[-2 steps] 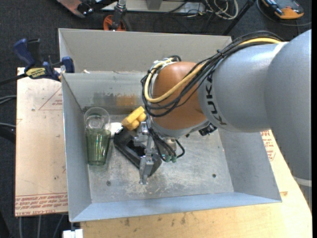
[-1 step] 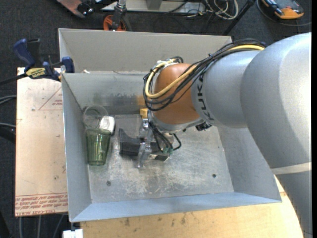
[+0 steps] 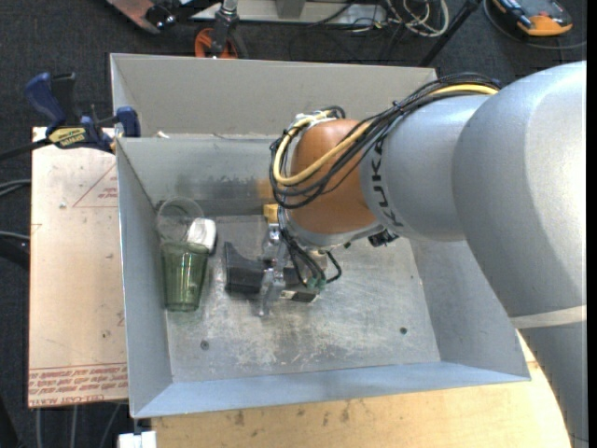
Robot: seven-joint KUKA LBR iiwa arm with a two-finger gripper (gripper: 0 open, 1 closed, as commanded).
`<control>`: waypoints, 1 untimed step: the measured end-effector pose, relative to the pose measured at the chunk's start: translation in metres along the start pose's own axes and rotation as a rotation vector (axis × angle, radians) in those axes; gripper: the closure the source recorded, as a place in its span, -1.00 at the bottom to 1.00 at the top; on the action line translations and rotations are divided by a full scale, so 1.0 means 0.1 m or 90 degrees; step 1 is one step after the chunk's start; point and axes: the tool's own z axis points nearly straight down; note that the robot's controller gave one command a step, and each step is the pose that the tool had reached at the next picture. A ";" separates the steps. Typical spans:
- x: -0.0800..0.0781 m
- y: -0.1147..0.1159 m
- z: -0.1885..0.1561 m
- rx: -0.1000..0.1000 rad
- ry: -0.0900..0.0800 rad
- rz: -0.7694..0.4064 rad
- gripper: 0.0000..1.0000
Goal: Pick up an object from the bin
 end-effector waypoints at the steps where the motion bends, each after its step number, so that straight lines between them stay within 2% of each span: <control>1: -0.01 0.00 -1.17 0.006 0.027 -0.009 1.00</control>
Offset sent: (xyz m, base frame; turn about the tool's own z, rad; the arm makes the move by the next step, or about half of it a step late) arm 0.0000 0.0000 0.0000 0.0000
